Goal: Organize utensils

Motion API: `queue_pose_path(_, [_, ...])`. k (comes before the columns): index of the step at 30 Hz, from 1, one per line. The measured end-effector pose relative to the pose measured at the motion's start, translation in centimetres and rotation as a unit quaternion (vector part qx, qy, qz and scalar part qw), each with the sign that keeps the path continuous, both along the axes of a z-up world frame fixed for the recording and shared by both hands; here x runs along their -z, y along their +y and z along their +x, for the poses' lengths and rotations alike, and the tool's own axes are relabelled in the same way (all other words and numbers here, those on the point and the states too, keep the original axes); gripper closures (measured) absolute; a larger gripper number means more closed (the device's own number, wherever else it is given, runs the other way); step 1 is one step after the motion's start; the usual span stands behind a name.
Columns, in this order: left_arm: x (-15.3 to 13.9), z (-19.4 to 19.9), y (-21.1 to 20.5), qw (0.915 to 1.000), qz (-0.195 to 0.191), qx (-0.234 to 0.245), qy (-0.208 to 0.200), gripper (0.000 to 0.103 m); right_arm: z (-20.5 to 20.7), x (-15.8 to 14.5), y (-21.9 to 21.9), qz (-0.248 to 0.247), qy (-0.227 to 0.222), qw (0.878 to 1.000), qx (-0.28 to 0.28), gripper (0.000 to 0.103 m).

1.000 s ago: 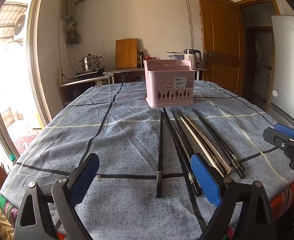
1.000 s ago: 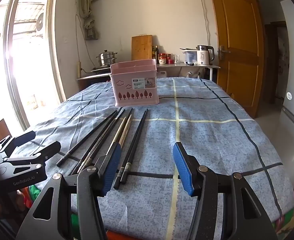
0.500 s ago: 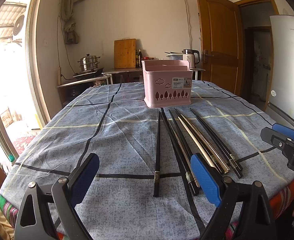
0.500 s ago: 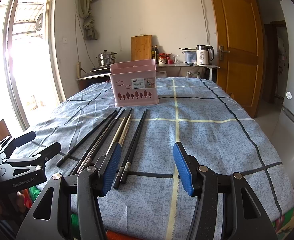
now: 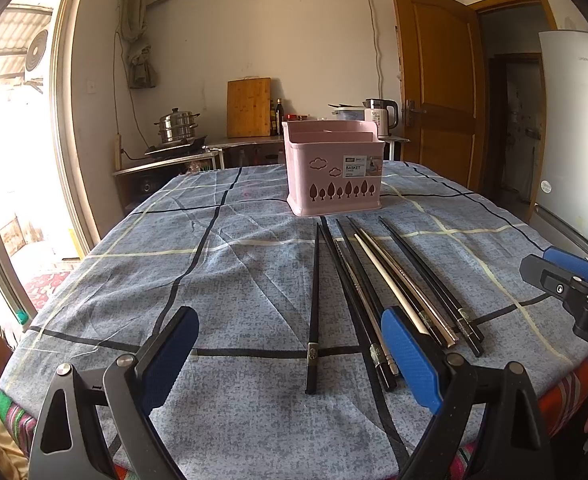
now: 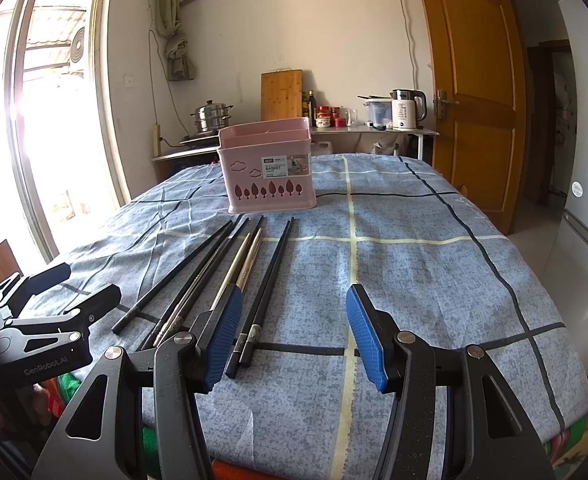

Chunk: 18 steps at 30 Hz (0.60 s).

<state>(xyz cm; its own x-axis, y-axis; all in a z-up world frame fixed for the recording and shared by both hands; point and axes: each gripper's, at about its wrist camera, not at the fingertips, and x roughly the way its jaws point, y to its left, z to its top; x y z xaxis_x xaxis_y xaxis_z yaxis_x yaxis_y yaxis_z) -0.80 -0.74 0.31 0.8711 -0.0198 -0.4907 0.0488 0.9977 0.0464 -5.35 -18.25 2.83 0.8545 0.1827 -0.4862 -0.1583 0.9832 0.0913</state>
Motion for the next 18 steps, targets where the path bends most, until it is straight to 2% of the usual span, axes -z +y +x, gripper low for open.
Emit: queue_pose_path(18, [-0.16, -0.09, 0.11, 1.0000, -0.003, 0.004, 0.003, 0.010, 0.13, 0.13, 0.01, 0.000, 0.000, 1.000, 0.000, 0.048])
